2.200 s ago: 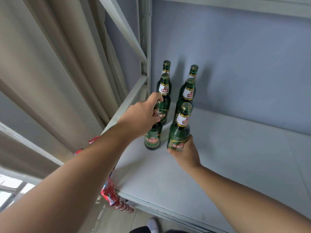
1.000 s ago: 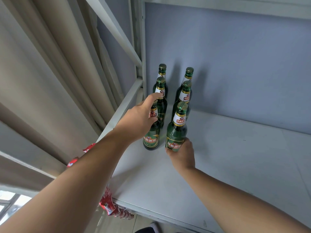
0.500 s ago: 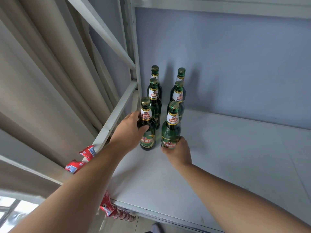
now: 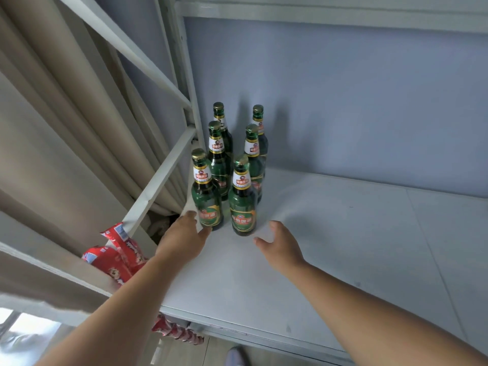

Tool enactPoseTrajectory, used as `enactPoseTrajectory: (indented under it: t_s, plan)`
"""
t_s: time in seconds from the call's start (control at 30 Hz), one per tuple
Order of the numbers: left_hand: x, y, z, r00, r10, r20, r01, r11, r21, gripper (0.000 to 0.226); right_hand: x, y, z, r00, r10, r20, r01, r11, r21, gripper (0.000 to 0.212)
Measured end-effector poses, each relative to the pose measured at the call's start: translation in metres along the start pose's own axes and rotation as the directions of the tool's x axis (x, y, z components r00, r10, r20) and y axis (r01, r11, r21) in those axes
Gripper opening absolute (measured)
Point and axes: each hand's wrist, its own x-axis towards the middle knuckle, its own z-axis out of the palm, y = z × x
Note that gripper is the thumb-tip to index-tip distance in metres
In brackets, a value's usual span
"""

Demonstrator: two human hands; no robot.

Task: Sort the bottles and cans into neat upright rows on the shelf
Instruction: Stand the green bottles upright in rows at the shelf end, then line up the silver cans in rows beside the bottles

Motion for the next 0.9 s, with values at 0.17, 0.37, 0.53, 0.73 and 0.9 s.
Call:
enactPoseTrajectory:
  t_s: [0.17, 0.37, 0.53, 0.73, 0.9]
  plan:
    - [-0.032, 0.023, 0.047, 0.998, -0.044, 0.049, 0.044, 0.999, 0.002, 0.054, -0.036, 0.05, -0.04, 0.999, 0.034, 0.002, -0.034, 0.999, -0.006, 0.07]
    - [-0.076, 0.087, 0.097, 0.996, 0.061, 0.071, -0.064, 0.997, 0.042, 0.046, -0.09, 0.124, -0.097, 0.986, 0.147, -0.077, -0.143, 0.988, 0.057, 0.066]
    - [-0.12, 0.146, 0.139, 0.972, 0.161, 0.171, -0.176, 0.982, 0.074, 0.04, -0.137, 0.177, -0.142, 0.961, 0.229, -0.157, -0.202, 0.964, 0.173, 0.061]
    - [-0.174, 0.208, 0.191, 0.906, 0.302, 0.296, -0.326, 0.945, 0.037, 0.037, -0.199, 0.239, -0.191, 0.921, 0.323, -0.22, -0.256, 0.924, 0.284, 0.059]
    - [-0.213, 0.249, 0.23, 0.837, 0.39, 0.384, -0.428, 0.904, 0.015, 0.033, -0.24, 0.282, -0.216, 0.869, 0.427, -0.249, -0.322, 0.871, 0.371, 0.053]
